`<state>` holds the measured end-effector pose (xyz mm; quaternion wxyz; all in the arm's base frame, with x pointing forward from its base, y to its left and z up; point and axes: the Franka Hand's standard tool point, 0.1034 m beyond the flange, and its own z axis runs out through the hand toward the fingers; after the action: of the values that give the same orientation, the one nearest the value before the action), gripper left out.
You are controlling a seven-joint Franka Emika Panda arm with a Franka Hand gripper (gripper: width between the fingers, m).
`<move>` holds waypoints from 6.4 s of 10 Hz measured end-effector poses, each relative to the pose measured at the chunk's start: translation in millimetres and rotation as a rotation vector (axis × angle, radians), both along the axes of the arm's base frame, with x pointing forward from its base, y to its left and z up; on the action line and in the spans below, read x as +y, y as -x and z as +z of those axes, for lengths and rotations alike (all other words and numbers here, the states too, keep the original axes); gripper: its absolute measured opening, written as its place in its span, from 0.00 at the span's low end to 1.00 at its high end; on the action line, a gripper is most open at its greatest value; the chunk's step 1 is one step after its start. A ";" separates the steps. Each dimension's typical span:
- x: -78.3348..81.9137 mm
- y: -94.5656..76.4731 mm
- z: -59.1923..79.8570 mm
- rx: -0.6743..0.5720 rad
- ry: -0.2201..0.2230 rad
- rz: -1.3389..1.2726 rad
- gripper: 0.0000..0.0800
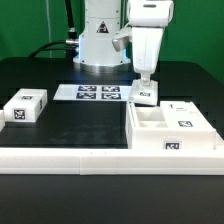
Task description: Assemble cabinet
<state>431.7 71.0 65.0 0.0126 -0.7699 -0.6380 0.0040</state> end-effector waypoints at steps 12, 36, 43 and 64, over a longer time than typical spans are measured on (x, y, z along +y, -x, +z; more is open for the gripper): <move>2.1 -19.9 2.5 -0.014 -0.006 -0.003 0.09; -10.6 -72.1 1.0 -0.035 -0.021 0.135 0.09; -16.2 -132.9 1.1 -0.097 -0.042 0.138 0.09; 6.0 -93.1 23.2 -0.090 -0.045 -0.431 1.00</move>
Offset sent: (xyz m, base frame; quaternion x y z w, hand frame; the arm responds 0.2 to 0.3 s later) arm 0.0191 0.0041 0.0089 0.0059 0.0090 0.0176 0.9998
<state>524.9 77.0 88.2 0.0018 -0.8875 -0.4584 -0.0472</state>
